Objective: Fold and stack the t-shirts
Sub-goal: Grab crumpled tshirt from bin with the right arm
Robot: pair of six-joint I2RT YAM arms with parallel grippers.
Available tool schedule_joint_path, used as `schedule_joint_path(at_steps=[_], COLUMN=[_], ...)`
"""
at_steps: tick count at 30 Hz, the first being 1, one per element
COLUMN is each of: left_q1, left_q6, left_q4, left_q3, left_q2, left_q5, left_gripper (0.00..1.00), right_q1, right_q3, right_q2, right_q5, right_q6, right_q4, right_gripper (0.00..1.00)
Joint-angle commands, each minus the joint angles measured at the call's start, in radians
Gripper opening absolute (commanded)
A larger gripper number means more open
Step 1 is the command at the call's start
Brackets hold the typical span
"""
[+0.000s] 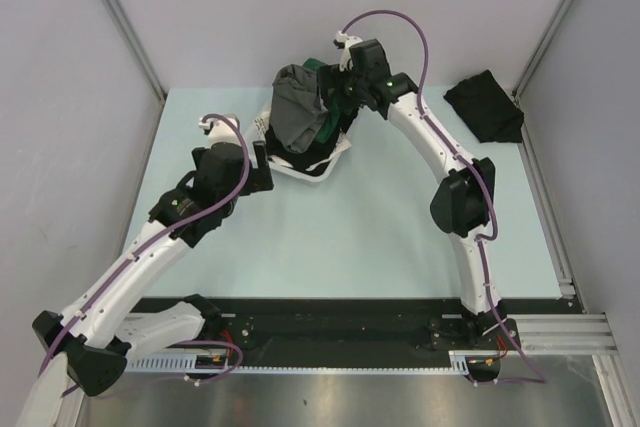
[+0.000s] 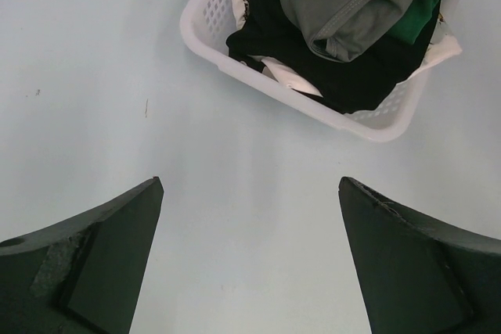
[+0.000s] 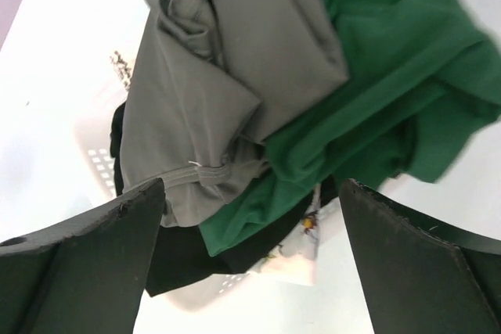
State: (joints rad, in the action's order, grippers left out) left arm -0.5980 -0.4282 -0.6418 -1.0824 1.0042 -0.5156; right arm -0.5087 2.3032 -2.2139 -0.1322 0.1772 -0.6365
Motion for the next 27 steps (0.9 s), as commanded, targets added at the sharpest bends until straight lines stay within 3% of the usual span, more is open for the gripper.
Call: schedule_joint_path(at_steps=[1,15,27], left_q1=[0.004,0.004,0.004], left_q6=[0.009,-0.009,-0.015], left_q4=[-0.005,-0.006,-0.042], left_q3=[-0.045,-0.053,-0.053], left_q2=[-0.003,0.007,-0.032], left_q5=[0.005,0.006,-0.001], left_gripper=[0.99,1.00,1.00], right_q1=[-0.007,-0.051,-0.030], right_q3=[0.059,0.024,0.016], right_q2=[-0.017,-0.030,-0.064], right_q5=[-0.078,-0.170,-0.188], right_q6=[0.037,0.033,0.010], right_q4=[0.040,0.080,0.044], right_gripper=[0.96,0.83,0.63])
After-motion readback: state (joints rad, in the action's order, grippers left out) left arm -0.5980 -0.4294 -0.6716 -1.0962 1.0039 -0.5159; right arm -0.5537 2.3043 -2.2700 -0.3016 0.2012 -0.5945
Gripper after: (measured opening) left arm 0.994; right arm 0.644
